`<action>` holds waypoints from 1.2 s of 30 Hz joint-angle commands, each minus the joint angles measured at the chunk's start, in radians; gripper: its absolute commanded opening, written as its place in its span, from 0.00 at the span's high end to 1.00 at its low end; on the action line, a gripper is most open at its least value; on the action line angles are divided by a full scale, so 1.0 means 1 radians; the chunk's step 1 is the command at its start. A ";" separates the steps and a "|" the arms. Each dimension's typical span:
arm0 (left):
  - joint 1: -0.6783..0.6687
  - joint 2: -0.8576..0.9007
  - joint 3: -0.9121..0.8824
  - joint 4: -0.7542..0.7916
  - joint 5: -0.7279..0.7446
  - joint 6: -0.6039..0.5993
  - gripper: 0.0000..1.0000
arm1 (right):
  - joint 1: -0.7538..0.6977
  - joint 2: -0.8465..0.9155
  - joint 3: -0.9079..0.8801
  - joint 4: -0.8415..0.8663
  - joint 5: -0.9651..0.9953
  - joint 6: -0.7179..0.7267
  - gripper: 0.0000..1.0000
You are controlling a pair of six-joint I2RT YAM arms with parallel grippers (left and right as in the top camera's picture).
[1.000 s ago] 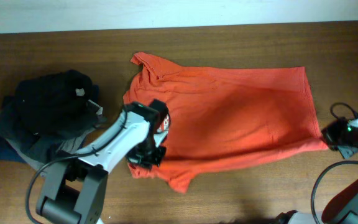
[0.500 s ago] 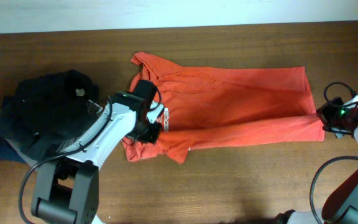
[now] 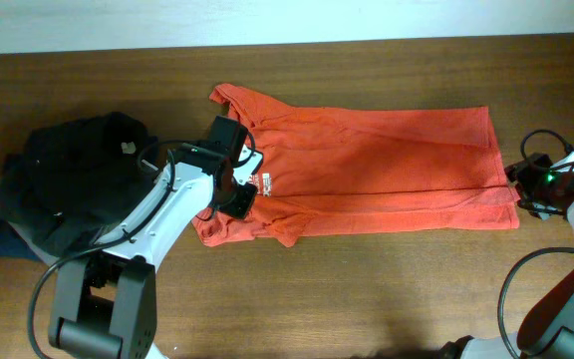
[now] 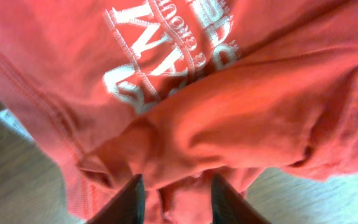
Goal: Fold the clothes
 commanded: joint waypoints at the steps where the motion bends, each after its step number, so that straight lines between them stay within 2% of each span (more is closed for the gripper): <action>1: 0.013 -0.030 0.015 -0.030 -0.054 0.002 0.53 | 0.002 0.006 0.019 -0.015 -0.006 0.001 0.41; 5: 0.020 -0.030 0.015 -0.087 0.021 -0.007 0.51 | 0.002 0.006 0.019 -0.041 -0.005 -0.026 0.39; 8: -0.015 -0.030 0.015 -0.109 0.122 0.075 0.52 | 0.002 0.006 0.019 -0.057 -0.005 -0.033 0.39; 12: -0.107 -0.029 0.015 -0.111 0.080 0.091 0.50 | 0.002 0.006 0.019 -0.069 -0.005 -0.033 0.38; 16: -0.198 -0.020 0.015 -0.097 -0.042 0.101 0.47 | 0.002 0.006 0.019 -0.079 -0.005 -0.034 0.38; 19: -0.244 -0.007 0.015 -0.080 -0.049 0.177 0.45 | 0.002 0.006 0.019 -0.079 -0.005 -0.033 0.38; 26: -0.277 0.062 0.015 -0.017 -0.132 0.219 0.33 | 0.002 0.006 0.019 -0.093 -0.004 -0.033 0.38; 32: -0.277 0.119 0.015 0.024 -0.134 0.248 0.32 | 0.002 0.006 0.019 -0.102 -0.002 -0.033 0.38; 33: -0.277 0.122 0.015 0.028 -0.135 0.248 0.36 | 0.002 0.006 0.019 -0.105 -0.002 -0.033 0.38; 34: -0.277 0.123 0.015 0.030 -0.134 0.247 0.44 | 0.002 0.006 0.019 -0.105 -0.002 -0.033 0.38; 36: -0.277 0.122 0.018 0.031 -0.135 0.243 0.73 | 0.002 0.006 0.019 -0.107 -0.002 -0.034 0.38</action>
